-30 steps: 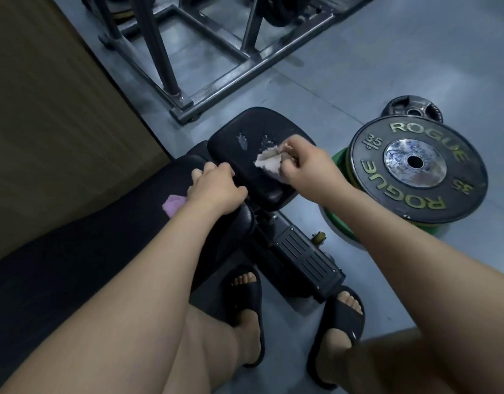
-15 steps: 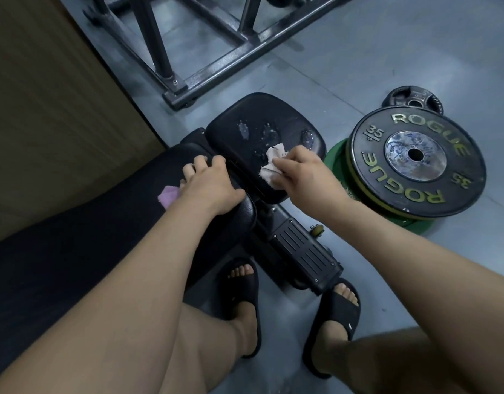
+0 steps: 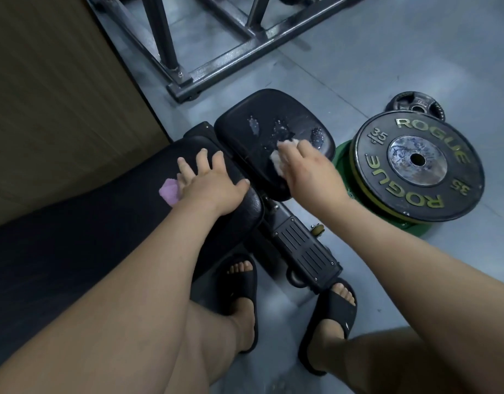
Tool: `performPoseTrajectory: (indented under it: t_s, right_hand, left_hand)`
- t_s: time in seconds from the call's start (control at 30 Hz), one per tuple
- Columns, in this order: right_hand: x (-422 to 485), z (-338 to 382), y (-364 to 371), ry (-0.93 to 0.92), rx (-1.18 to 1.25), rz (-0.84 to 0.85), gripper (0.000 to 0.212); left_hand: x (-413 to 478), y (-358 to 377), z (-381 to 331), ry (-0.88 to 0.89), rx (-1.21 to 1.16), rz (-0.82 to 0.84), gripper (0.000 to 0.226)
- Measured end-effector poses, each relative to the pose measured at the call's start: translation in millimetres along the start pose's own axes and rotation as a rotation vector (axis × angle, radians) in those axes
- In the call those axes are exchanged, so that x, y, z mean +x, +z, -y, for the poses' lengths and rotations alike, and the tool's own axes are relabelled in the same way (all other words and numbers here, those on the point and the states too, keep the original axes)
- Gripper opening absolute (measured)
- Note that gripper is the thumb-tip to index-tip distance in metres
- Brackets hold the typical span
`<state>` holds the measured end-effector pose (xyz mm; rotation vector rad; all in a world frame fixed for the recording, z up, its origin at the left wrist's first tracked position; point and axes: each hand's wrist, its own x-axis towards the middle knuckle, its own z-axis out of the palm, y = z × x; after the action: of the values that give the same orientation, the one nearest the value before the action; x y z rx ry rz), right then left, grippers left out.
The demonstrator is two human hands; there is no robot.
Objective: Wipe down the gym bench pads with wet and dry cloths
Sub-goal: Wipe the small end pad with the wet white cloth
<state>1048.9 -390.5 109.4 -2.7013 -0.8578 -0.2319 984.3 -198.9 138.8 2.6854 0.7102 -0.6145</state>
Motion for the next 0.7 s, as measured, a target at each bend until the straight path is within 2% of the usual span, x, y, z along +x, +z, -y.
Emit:
performPoseTrajectory:
  t_s: [0.07, 0.17, 0.23, 0.3, 0.43, 0.6, 0.7]
  right_hand:
    - [1.1, -2.1, -3.5, 0.063, -0.01, -0.003, 0.031]
    - [-12.8, 1.6, -4.0, -0.064, 0.033, -0.019, 0.014]
    - [-18.3, -5.5, -5.8, -0.107, 0.068, 0.021, 0.02]
    - [-14.6, -20.9, -4.5, -0.05, 0.056, 0.011, 0.025]
    - [-2.3, -33.7, -3.1, 0.142, 0.037, -0.099, 0.027]
    - [-26.7, -31.1, -9.0, -0.054, 0.03, 0.049, 0.027]
    - [-5.4, -53.3, -6.7, 0.057, 0.002, -0.001, 0.024]
  left_hand:
    - [-3.7, 2.4, -7.7, 0.019, 0.01, -0.066, 0.085]
    - [-9.6, 11.2, -23.7, 0.143, -0.072, -0.169, 0.081]
    - [-9.6, 17.0, -28.2, 0.172, -0.153, -0.167, 0.078]
    - [-5.7, 23.5, -25.1, 0.179, -0.151, -0.18, 0.076]
    - [0.9, 32.3, -13.0, 0.106, -0.055, -0.24, 0.079]
    - [5.7, 38.4, -9.8, -0.01, -0.037, -0.311, 0.081]
    - [6.0, 47.0, -9.9, -0.011, -0.002, -0.383, 0.081]
